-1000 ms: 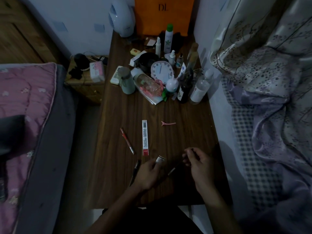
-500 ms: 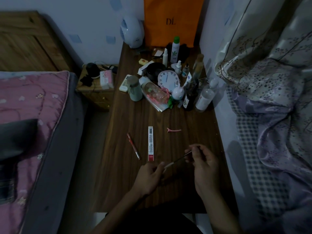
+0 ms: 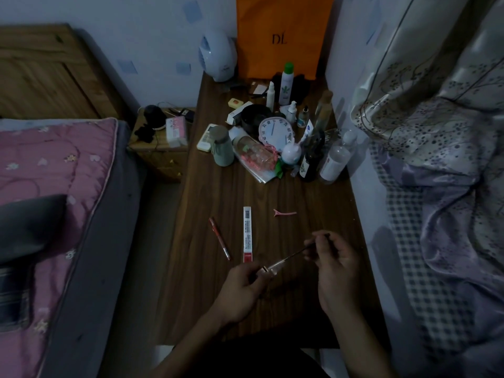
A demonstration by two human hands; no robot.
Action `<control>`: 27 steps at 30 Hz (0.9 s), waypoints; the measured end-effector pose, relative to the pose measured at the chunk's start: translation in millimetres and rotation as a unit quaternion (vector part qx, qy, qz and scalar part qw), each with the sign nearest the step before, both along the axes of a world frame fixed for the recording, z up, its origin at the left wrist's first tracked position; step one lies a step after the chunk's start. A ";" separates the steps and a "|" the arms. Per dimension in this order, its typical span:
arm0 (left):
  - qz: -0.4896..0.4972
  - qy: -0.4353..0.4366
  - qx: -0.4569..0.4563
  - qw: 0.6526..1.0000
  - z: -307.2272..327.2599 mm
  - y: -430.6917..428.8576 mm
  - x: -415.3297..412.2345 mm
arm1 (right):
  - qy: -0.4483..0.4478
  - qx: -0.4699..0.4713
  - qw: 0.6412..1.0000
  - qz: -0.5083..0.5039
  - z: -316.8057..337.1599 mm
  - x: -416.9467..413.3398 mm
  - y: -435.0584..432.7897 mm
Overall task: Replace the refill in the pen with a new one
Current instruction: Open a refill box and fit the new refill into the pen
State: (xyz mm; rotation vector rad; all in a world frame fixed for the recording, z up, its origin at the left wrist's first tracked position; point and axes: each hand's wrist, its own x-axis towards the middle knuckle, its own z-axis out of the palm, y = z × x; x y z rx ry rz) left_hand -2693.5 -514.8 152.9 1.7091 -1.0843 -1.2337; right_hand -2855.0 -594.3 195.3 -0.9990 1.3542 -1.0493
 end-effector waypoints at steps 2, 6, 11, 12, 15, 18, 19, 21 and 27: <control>-0.007 -0.022 -0.019 1.000 0.8 1.0 0.1 | -0.001 -0.002 1.000 -0.003 1.4 0.1 -0.7; -0.006 -0.061 -0.048 0.997 5.4 0.6 0.2 | -0.006 -0.010 1.000 -0.010 4.2 1.0 -1.4; -0.006 -0.114 -0.081 0.990 14.6 -0.9 -0.6 | -0.015 -0.016 0.999 -0.023 8.9 0.7 -2.5; -0.005 -0.118 -0.080 0.990 16.1 -0.8 -0.8 | -0.016 -0.018 0.999 -0.021 9.9 0.8 -2.7; -0.012 -0.122 -0.075 0.990 19.3 -0.3 -0.5 | -0.018 -0.017 1.000 -0.018 11.0 2.0 -3.0; -0.013 -0.121 -0.078 0.989 23.4 0.0 -0.8 | -0.016 -0.010 1.000 -0.017 11.2 4.3 -2.7; -0.010 -0.127 -0.080 0.989 24.7 0.2 -0.7 | -0.017 -0.009 1.000 -0.017 11.2 4.7 -2.5; -0.006 -0.129 -0.085 0.988 27.0 0.7 -0.9 | -0.020 -0.010 1.000 -0.015 11.9 4.5 -2.4; 0.002 -0.137 -0.100 0.985 31.7 -0.5 -2.4 | -0.031 -0.015 0.999 -0.025 15.6 3.6 -2.6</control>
